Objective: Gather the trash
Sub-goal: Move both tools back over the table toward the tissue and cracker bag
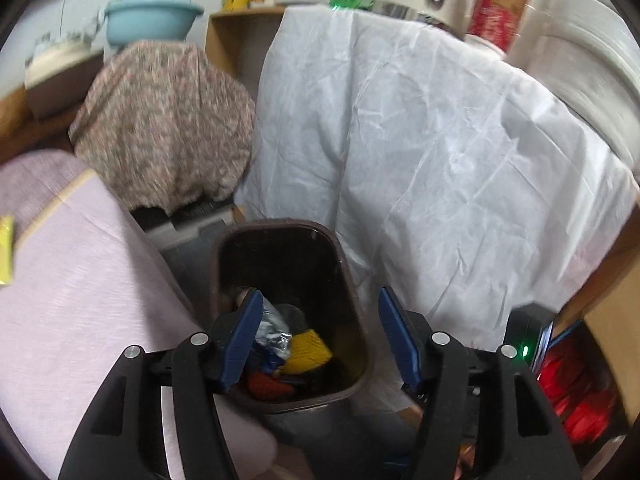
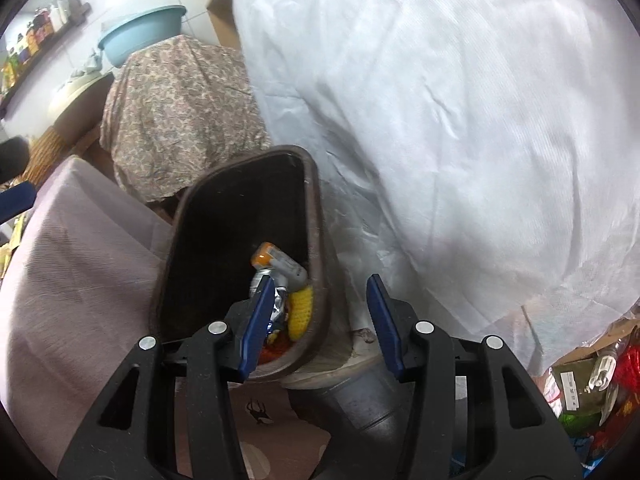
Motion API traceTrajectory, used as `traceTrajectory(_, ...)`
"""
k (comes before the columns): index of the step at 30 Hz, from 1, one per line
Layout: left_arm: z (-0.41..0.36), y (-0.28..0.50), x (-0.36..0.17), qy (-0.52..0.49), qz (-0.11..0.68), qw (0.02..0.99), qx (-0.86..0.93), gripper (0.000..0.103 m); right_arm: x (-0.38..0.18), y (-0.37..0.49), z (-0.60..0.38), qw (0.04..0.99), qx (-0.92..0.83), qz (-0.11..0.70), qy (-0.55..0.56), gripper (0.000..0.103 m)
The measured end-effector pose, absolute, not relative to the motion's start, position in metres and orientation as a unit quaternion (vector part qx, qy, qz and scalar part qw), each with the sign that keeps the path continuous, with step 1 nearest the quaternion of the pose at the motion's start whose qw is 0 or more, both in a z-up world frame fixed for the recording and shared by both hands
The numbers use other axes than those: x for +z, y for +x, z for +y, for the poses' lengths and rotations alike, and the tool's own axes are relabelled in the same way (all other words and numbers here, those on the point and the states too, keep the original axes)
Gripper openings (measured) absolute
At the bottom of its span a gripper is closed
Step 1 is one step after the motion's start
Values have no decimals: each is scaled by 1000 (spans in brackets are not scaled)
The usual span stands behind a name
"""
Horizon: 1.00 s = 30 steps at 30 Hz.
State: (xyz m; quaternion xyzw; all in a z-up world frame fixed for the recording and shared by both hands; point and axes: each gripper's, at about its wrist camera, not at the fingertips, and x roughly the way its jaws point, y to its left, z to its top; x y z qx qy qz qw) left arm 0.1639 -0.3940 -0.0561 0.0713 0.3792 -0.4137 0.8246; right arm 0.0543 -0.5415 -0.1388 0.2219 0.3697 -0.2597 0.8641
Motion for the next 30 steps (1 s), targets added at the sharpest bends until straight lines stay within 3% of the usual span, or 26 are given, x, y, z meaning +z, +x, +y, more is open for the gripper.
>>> traceTrajectory(5, -364, 153, -36, 91, 339, 846, -402, 70, -121, 60, -525, 876, -241, 363, 209, 52)
traceTrajectory(7, -351, 151, -31, 97, 329, 852, -396, 73, -111, 63, -518, 882, -235, 354, 204, 67)
traceTrajectory(25, -213, 195, -35, 120, 333, 899, -258, 77, -39, 146, -407, 926, -38, 351, 135, 69)
traceTrajectory(30, -156, 226, -41, 115, 345, 913, -182, 70, -34, 172, -369, 924, 19, 367, 106, 69)
